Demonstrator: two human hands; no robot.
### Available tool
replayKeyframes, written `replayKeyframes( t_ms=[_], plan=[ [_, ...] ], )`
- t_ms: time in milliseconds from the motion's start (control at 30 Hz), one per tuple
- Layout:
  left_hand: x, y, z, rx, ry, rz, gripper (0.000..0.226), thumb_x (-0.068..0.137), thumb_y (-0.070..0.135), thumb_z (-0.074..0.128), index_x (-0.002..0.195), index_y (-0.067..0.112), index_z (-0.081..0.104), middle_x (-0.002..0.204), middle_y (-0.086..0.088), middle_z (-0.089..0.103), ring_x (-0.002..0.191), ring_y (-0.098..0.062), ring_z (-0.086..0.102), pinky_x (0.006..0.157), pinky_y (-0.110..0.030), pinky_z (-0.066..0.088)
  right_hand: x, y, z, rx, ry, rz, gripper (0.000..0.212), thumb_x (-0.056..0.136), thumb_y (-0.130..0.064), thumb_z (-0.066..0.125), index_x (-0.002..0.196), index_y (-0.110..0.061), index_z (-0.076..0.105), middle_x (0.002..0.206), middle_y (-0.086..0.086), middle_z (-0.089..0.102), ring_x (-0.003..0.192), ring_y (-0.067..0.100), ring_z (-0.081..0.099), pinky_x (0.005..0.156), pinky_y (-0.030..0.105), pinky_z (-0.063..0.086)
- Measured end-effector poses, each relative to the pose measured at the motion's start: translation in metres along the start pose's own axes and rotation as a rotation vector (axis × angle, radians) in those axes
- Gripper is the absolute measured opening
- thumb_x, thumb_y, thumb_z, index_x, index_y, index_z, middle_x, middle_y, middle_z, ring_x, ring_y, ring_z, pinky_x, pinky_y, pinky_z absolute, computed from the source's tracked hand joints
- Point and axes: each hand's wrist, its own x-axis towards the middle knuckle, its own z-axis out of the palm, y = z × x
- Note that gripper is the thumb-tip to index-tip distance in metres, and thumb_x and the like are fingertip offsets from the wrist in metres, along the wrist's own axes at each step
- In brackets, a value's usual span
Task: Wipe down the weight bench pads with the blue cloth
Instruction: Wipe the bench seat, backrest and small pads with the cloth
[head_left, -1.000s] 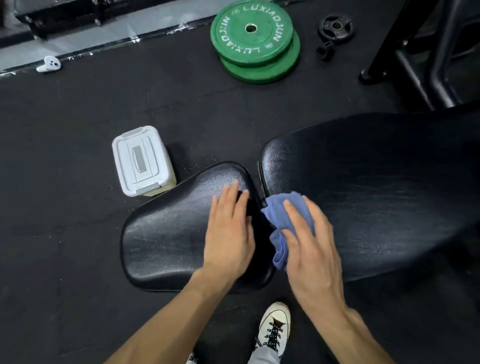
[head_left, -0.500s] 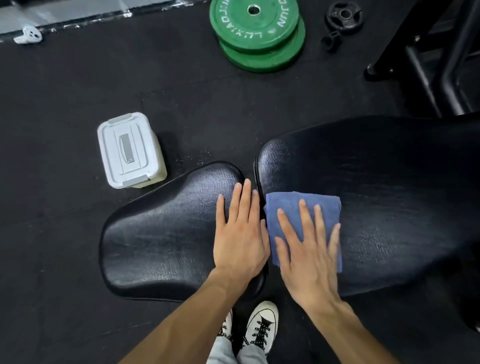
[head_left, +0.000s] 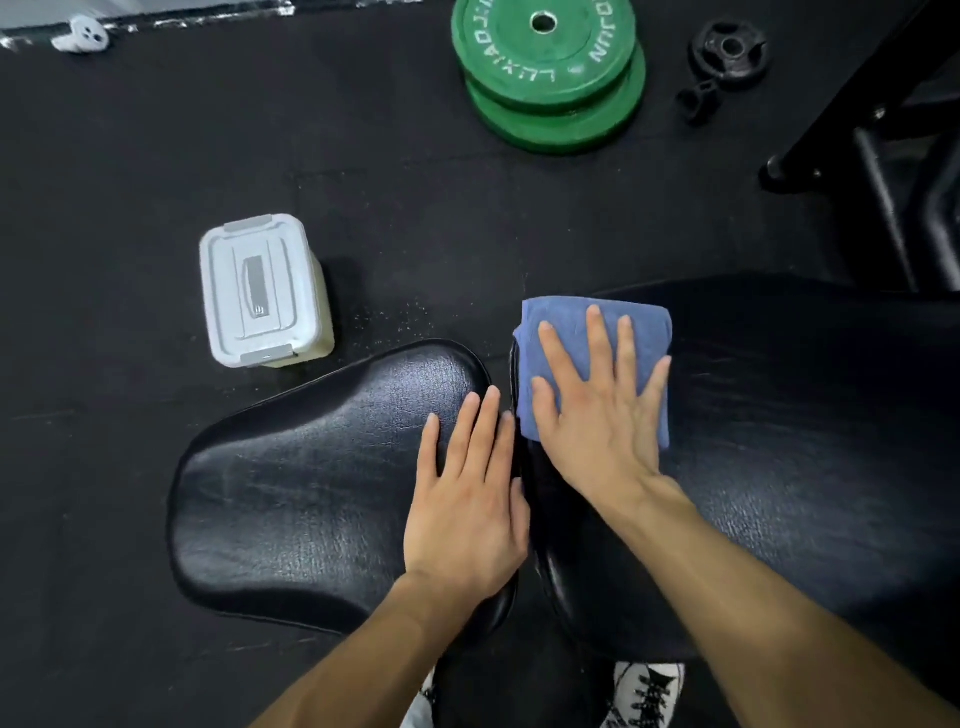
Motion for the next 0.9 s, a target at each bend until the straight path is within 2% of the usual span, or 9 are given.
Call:
replayKeyframes(
  t_ms=[233,367,467,633,800,900],
  plan=[
    [0.001,0.001,-0.001,-0.023,0.051,-0.019,0.066,0.097,0.037,0.042,0.157,0.01,0.038,0.172,-0.007,0.016,0.16,-0.021,0.007,0.126,-0.057,0.015,0.037,0.002,-0.016,0.016,-0.101,-0.063,0.063,0.102,-0.052,0.029,0.162,-0.042,0.015,0.174,0.009,-0.003,0.158,0.039,-0.011,0.117,0.079,0.005],
    [0.0,0.002,-0.001,-0.02,0.084,-0.03,0.065,0.096,0.036,0.042,0.156,0.011,0.04,0.172,-0.006,0.018,0.16,-0.02,0.009,0.126,-0.055,0.015,0.029,-0.002,-0.017,0.039,-0.091,-0.075,0.062,0.103,-0.049,0.032,0.162,-0.042,0.016,0.174,0.008,-0.006,0.158,0.038,-0.013,0.117,0.078,0.002],
    [-0.001,0.002,0.0,-0.024,0.114,-0.03,0.064,0.096,0.035,0.042,0.156,0.011,0.04,0.171,-0.006,0.021,0.159,-0.02,0.012,0.126,-0.055,0.017,0.012,0.002,-0.011,0.024,-0.069,-0.151,0.061,0.104,-0.047,0.032,0.163,-0.04,0.018,0.175,0.007,-0.004,0.159,0.036,-0.01,0.118,0.077,0.003],
    [-0.002,0.001,0.001,-0.028,0.133,-0.022,0.064,0.099,0.034,0.038,0.157,0.009,0.036,0.171,-0.007,0.022,0.159,-0.021,0.014,0.126,-0.054,0.017,-0.041,0.0,0.004,0.03,-0.006,-0.25,0.062,0.097,-0.044,0.028,0.157,-0.037,0.036,0.174,0.009,0.013,0.16,0.035,0.005,0.118,0.077,0.009],
    [-0.003,-0.002,0.0,-0.022,0.118,0.007,0.066,0.098,0.033,0.032,0.158,0.007,0.033,0.171,-0.009,0.019,0.159,-0.021,0.012,0.127,-0.053,0.016,-0.084,0.01,0.016,0.019,0.031,-0.281,0.059,0.097,-0.042,0.042,0.156,-0.038,0.04,0.173,0.007,0.018,0.16,0.032,0.01,0.118,0.074,0.014],
    [-0.002,-0.003,0.001,-0.033,0.12,0.001,0.064,0.099,0.032,0.033,0.158,0.008,0.034,0.171,-0.008,0.019,0.159,-0.021,0.011,0.127,-0.053,0.015,-0.12,0.021,0.022,-0.009,0.034,-0.316,0.059,0.098,-0.043,0.043,0.156,-0.037,0.04,0.173,0.007,0.017,0.16,0.034,0.012,0.118,0.074,0.016]
  ],
)
